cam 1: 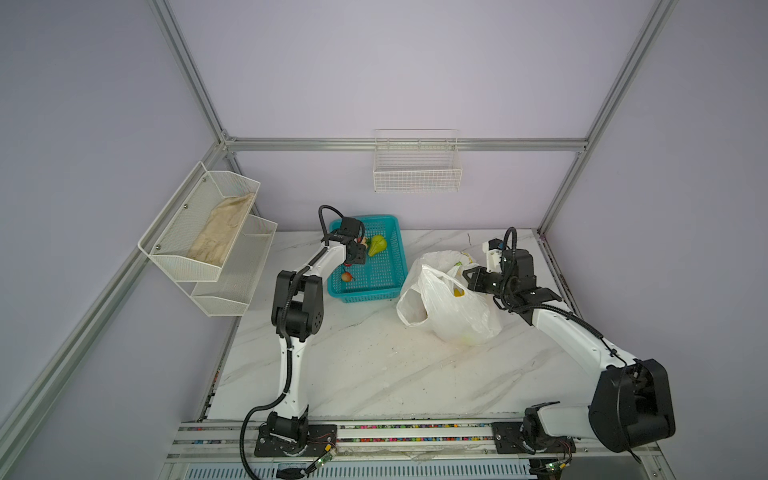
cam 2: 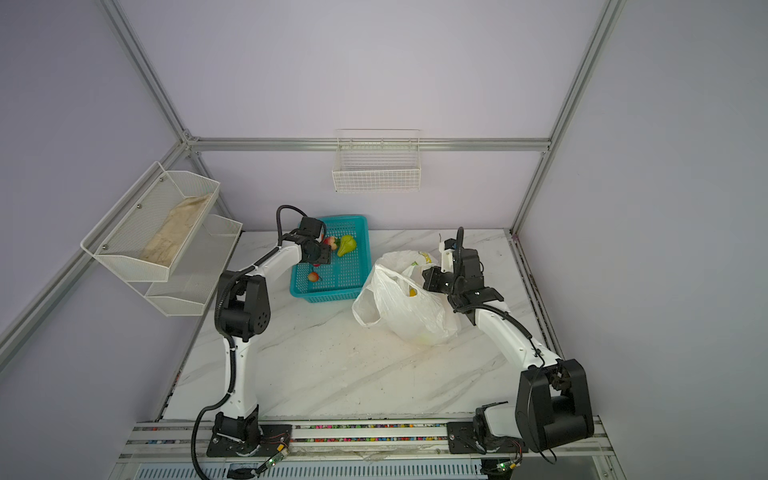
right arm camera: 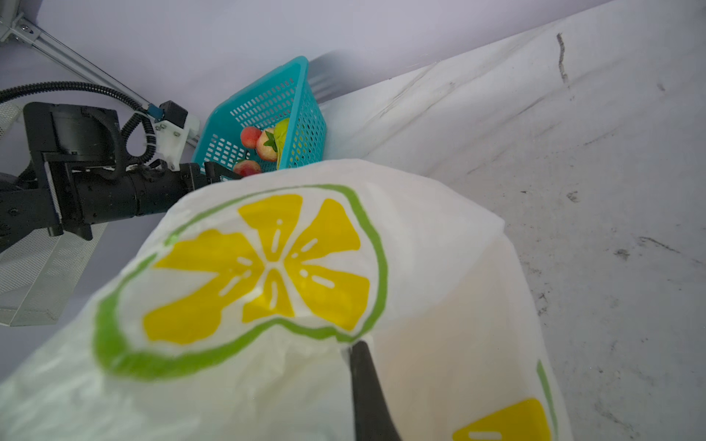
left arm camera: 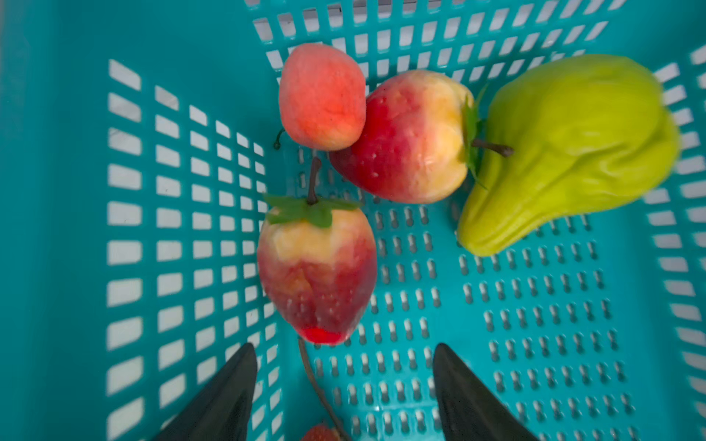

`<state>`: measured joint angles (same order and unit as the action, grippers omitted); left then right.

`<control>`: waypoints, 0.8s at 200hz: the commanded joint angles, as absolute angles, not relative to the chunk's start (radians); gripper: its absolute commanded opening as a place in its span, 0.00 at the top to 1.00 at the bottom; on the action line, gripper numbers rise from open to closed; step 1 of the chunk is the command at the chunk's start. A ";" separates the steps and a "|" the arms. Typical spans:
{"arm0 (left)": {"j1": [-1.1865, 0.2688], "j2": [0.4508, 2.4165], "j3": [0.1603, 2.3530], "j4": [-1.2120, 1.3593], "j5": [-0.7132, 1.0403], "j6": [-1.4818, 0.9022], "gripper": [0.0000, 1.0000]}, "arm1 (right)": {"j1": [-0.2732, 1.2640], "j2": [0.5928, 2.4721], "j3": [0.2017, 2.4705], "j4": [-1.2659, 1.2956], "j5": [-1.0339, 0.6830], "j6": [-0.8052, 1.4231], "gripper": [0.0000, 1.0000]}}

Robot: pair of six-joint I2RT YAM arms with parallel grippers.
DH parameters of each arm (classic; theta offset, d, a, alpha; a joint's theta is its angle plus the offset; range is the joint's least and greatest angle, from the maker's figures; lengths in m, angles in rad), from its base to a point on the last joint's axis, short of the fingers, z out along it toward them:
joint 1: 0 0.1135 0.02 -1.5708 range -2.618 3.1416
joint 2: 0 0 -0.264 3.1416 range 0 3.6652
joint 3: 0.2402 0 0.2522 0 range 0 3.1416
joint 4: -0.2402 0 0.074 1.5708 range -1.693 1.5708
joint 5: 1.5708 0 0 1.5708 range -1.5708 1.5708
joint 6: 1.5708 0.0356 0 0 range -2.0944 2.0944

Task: Place the fake fruits into the plastic bag and tie a complex knot
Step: 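Reach left gripper into the basket and grasp a red-yellow apple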

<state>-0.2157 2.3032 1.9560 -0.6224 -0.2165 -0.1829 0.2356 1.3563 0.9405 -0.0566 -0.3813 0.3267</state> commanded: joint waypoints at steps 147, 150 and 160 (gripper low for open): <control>-0.188 2.536 2.295 -0.643 -0.203 -0.095 0.47 | 0.232 1.367 0.960 -0.034 -0.390 0.313 0.95; -0.187 2.532 2.295 -0.643 -0.199 -0.097 0.48 | 0.232 1.365 0.960 -0.034 -0.389 0.314 0.95; -0.187 2.515 2.284 -0.643 -0.186 -0.105 0.50 | 0.232 1.364 0.958 -0.033 -0.386 0.314 0.95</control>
